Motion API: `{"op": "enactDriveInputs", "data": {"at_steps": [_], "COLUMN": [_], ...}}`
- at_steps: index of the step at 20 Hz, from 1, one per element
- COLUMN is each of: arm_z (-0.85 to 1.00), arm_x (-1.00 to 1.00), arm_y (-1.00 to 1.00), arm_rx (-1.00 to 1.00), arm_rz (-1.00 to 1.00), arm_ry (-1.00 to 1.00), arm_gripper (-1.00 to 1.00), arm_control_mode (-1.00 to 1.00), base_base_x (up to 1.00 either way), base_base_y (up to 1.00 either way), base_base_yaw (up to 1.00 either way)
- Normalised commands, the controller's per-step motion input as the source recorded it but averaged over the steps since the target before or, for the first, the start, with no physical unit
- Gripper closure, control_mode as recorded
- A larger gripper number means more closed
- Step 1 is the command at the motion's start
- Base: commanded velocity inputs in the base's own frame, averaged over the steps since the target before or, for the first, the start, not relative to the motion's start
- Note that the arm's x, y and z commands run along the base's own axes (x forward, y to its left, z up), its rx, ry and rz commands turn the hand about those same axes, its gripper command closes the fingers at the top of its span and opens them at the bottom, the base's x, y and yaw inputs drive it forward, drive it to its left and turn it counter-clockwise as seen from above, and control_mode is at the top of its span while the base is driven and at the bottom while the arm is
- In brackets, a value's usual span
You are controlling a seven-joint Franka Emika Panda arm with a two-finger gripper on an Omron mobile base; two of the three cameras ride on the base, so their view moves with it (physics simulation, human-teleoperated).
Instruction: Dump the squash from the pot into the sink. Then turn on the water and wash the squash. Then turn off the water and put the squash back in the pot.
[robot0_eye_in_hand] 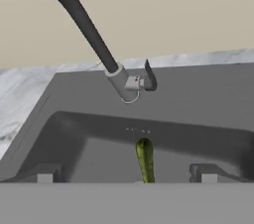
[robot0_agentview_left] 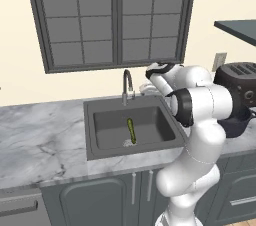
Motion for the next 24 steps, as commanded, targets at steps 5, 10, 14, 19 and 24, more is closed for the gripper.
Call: {"op": "enactDriveInputs", "data": {"at_steps": [5, 10, 14, 19, 24], "arm_z": [-0.11, -0.16, -0.21, -0.22, -0.25], "arm_x": [0.4, 0.4, 0.38, 0.43, 0.46], "arm_y": [0.07, 0.06, 0.12, 0.09, 0.03], "arm_rx": [0.03, 0.02, 0.03, 0.01, 0.01], "arm_rz": [0.01, 0.01, 0.0, 0.0, 0.0], "arm_ry": [0.0, 0.0, 0.0, 0.0, 0.0], "arm_gripper": [-1.0, -1.0, -1.0, -1.0, -1.0], "arm_control_mode": [-1.0, -1.0, -1.0, -1.0, -1.0], "base_base_x": [0.0, 0.0, 0.0, 0.0, 0.0], "base_base_y": [0.0, 0.0, 0.0, 0.0, 0.0], "base_base_yaw": [0.0, 0.0, 0.0, 0.0, 0.0]}}
